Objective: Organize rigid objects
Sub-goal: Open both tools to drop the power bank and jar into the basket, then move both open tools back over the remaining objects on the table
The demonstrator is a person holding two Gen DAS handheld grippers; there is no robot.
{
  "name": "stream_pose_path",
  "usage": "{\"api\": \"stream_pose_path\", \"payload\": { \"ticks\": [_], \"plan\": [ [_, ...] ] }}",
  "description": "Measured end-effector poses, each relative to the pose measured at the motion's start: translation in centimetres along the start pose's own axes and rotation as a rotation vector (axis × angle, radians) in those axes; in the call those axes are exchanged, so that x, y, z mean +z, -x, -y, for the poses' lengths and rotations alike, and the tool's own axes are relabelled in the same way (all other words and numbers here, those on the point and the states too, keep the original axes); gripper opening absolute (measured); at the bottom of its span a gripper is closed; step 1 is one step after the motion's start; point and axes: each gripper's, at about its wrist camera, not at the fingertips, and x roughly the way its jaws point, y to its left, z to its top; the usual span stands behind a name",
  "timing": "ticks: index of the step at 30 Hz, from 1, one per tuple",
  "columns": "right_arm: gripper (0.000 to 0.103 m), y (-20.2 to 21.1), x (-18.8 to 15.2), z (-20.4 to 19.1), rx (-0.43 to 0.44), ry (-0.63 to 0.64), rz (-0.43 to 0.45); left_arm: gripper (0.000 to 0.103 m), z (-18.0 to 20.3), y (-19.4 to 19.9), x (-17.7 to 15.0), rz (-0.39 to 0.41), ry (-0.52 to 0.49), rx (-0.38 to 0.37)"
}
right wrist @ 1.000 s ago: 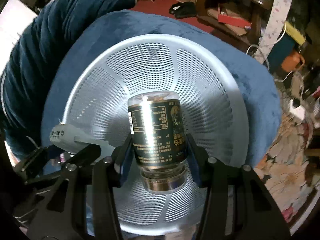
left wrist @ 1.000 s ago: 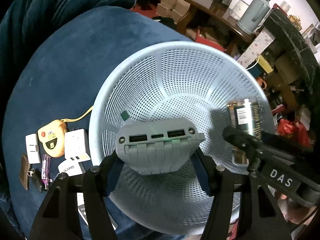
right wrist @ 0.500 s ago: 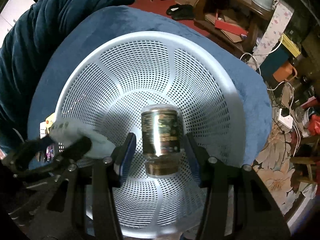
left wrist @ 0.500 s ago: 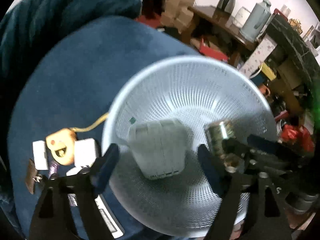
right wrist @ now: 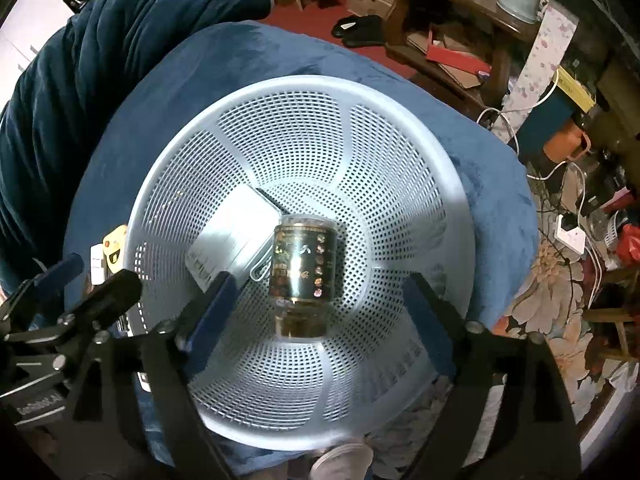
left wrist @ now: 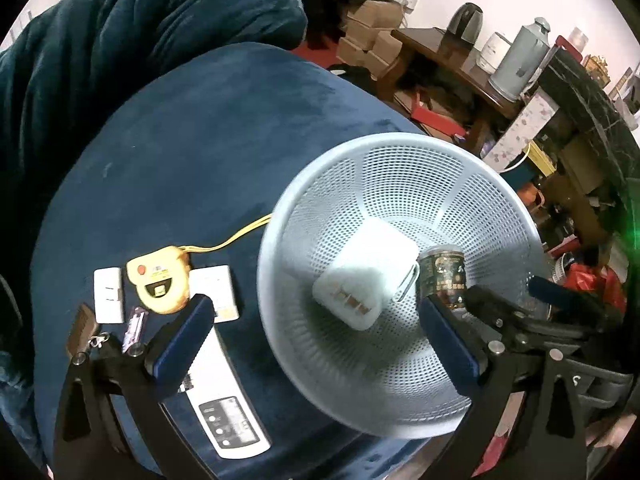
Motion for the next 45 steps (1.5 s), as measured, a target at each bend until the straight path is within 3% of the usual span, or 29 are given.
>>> {"api": "stream_pose_path", "payload": {
  "ticks": [2, 12, 30, 45],
  "plan": [
    [0.103, 0.1, -0.1, -0.2, 0.002, 0.009, 0.008, 0.102, -0.4, 0.3, -0.2, 0.000, 0.001, 0.019],
    [0.103, 1.0, -1.1, 0.0, 0.048, -0.028, 0.007, 0.102, -2.2, 1.2, -1.8, -0.010, 0.009, 0.045],
    [0.103, 2.1, -1.8, -2.8, 0.005, 0.071, 0.057, 0.102, -4.0, 2.8, -3.4, 0.005, 0.008, 0.060],
    [0.103, 1.8, -1.8, -5.3, 0.003, 0.119, 0.045, 0.102, -6.7, 3.3, -3.7, -0.003, 0.046, 0.054]
  ]
}}
